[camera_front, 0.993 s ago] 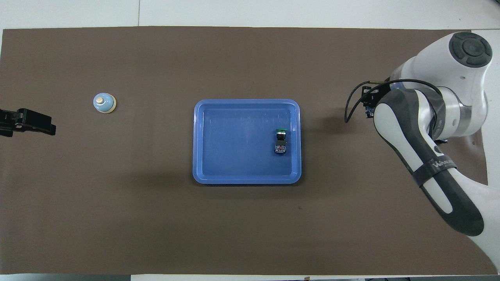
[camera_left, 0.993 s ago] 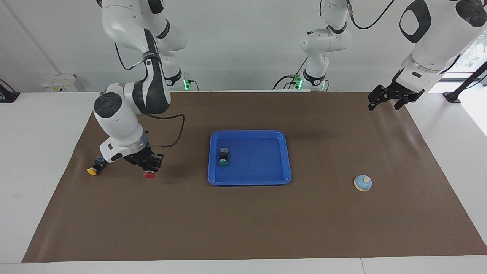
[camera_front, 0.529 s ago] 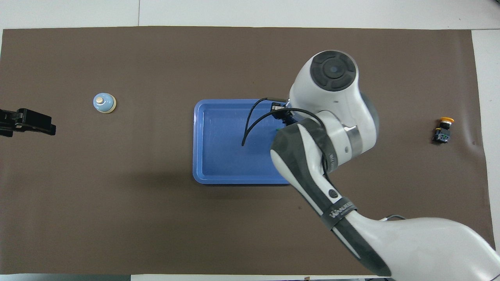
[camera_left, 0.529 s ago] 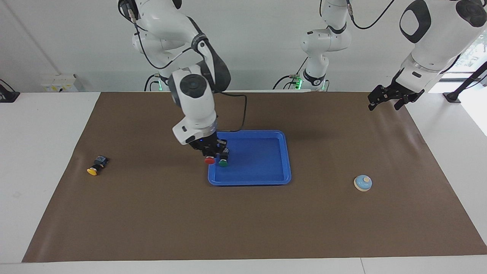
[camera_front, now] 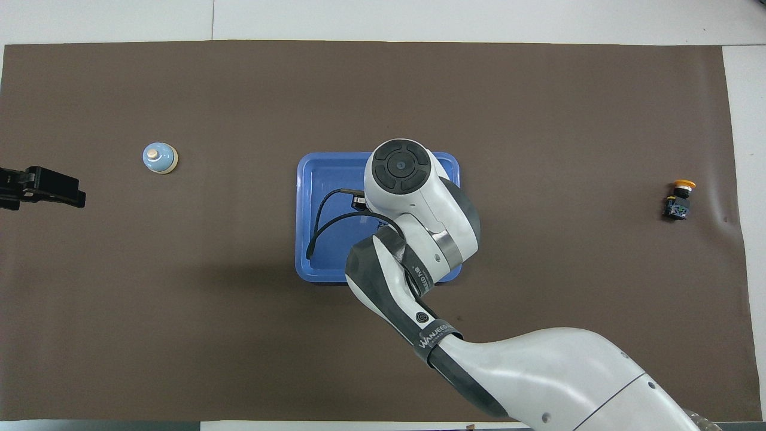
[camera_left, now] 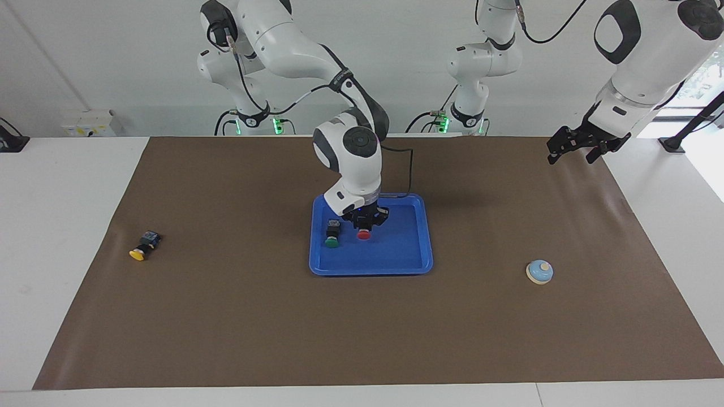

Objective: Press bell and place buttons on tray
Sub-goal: 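Carry the red button into the tray beside the green one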

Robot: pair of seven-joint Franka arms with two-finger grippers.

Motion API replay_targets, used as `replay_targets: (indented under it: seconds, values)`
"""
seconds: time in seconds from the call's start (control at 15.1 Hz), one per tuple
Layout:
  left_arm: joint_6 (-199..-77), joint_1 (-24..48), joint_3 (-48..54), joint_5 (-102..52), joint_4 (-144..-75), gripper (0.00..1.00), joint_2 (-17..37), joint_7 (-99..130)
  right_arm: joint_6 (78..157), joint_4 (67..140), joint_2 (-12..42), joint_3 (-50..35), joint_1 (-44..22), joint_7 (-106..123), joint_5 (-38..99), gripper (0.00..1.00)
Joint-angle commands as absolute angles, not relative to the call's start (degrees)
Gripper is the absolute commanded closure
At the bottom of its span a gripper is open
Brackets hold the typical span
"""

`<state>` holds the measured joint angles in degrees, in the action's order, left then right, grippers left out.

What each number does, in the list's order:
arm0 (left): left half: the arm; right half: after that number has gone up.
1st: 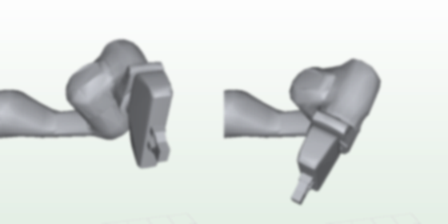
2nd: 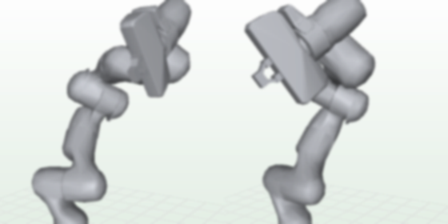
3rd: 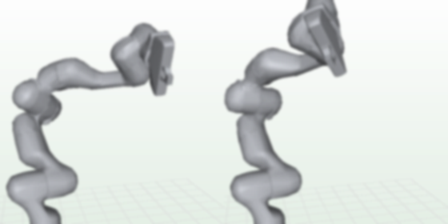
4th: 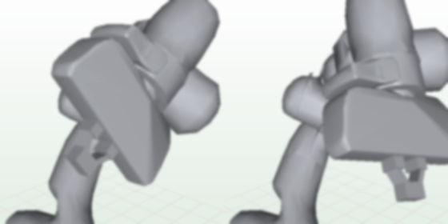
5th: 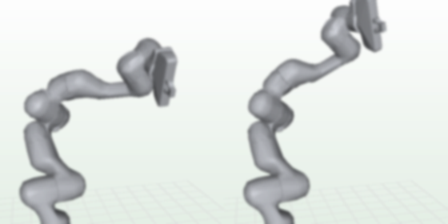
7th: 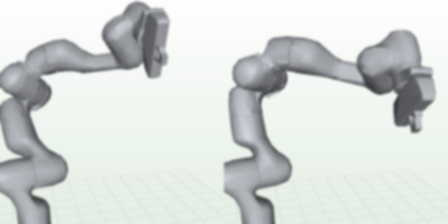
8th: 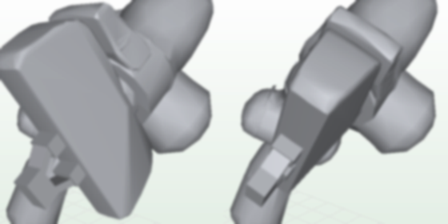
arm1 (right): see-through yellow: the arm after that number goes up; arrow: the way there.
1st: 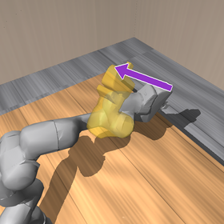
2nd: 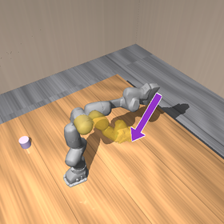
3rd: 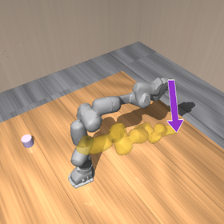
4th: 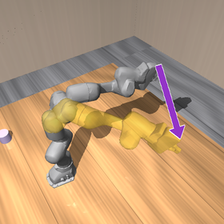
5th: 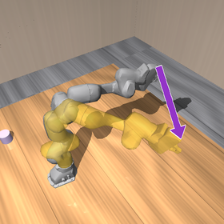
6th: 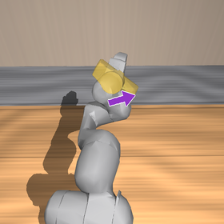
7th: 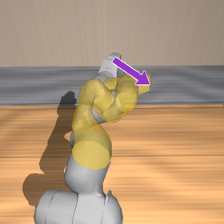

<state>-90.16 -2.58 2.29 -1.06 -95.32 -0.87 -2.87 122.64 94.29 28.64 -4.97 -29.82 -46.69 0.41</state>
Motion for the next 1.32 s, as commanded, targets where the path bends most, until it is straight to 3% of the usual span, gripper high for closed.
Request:
replay_targets:
  seconds: [0.0, 0.4, 0.46, 0.53, 0.79, 0.93, 1.26]
  values:
    - [-90.18, -2.72, 2.20, -1.58, -96.42, 0.00, -2.02, -3.25, 126.64, 98.34, 27.34, -4.83, -29.53, -47.11, 1.23, 1.00]
    - [-90.18, -2.72, 2.20, -1.58, -96.42, 0.00, -2.02, -3.25, 130.43, 103.10, 25.93, -4.83, -31.46, -50.62, 1.23, 1.00]
    - [-90.18, -2.72, 2.20, -1.58, -96.42, 0.00, -2.02, -3.25, 129.99, 102.83, 25.93, -4.83, -31.46, -50.89, 1.23, 0.55]
    - [-90.18, -2.72, 2.20, -1.58, -96.42, 0.00, -2.02, -3.25, 129.38, 102.48, 25.93, -4.83, -31.46, -50.98, 1.23, 0.01]
    - [-90.18, -2.72, 2.20, -1.58, -96.42, 0.00, -2.02, -3.25, 121.84, 97.39, 25.67, -4.48, -30.76, -52.82, 1.14, 0.00]
    - [-90.18, -2.72, 2.20, -1.67, -96.42, 0.00, -2.02, -3.25, 118.58, 96.42, 22.69, -3.69, -28.67, -52.21, 1.06, 0.00]
    - [-90.18, -2.72, 2.20, -1.58, -96.42, 0.00, -2.02, -3.25, 110.84, 96.50, 14.95, -3.69, -14.28, -38.19, -0.09, 0.00]
